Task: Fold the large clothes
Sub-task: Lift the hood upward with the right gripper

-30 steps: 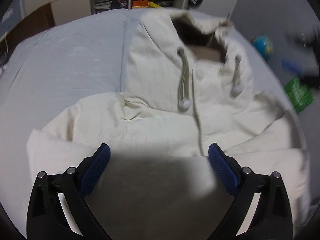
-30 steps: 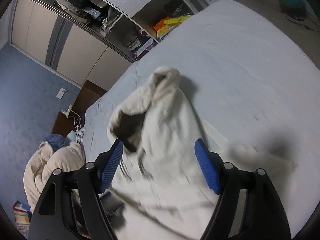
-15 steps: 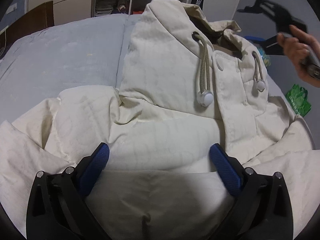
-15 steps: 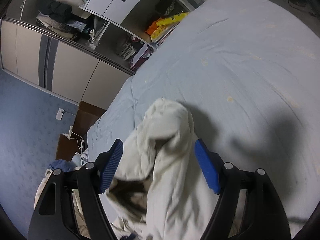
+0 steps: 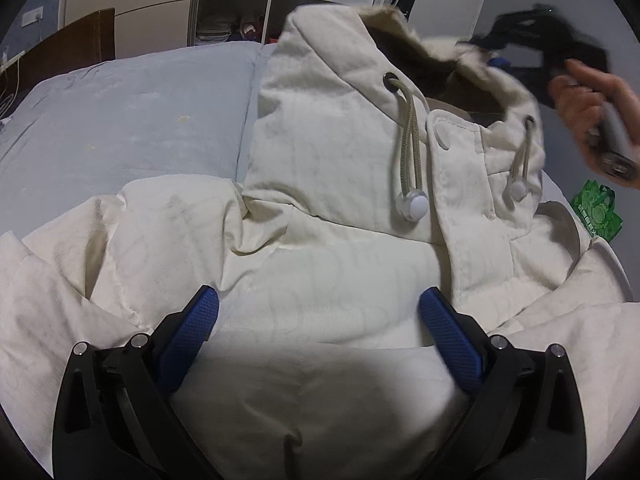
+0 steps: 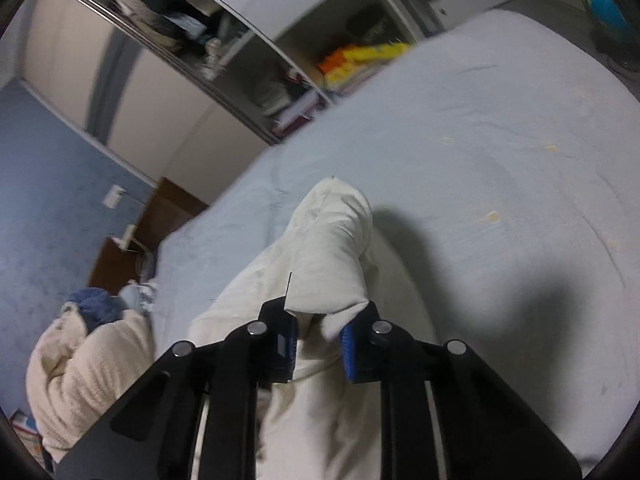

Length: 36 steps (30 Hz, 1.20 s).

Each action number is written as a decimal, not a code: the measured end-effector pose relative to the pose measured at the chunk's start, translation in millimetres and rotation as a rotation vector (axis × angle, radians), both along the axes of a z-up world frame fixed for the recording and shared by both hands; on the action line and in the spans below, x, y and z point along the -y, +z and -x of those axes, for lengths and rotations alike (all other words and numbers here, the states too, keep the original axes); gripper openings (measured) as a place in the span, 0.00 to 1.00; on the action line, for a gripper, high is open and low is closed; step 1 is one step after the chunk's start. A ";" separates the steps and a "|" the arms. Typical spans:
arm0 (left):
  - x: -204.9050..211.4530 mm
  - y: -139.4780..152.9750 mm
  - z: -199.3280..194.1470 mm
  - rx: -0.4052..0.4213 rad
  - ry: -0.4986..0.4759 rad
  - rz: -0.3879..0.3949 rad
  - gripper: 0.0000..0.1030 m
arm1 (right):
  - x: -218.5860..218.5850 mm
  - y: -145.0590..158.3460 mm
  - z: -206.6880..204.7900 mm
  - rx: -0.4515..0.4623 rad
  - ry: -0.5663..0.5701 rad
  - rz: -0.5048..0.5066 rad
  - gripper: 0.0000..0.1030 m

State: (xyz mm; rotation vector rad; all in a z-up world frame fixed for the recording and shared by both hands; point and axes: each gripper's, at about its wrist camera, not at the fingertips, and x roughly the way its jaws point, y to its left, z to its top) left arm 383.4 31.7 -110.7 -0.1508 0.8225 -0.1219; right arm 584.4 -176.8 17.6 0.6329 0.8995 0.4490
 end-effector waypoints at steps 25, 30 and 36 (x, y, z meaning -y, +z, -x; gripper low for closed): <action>-17.8 211.5 22.0 0.104 0.065 0.033 0.94 | -40.5 77.1 254.3 0.297 0.184 0.280 0.13; 15.2 241.8 -13.3 0.113 -0.027 -0.116 0.94 | -42.6 65.0 282.0 0.331 0.231 0.353 0.13; 63.6 230.3 -53.1 0.019 -0.223 -0.250 0.94 | -33.6 50.0 291.6 0.318 0.238 0.359 0.13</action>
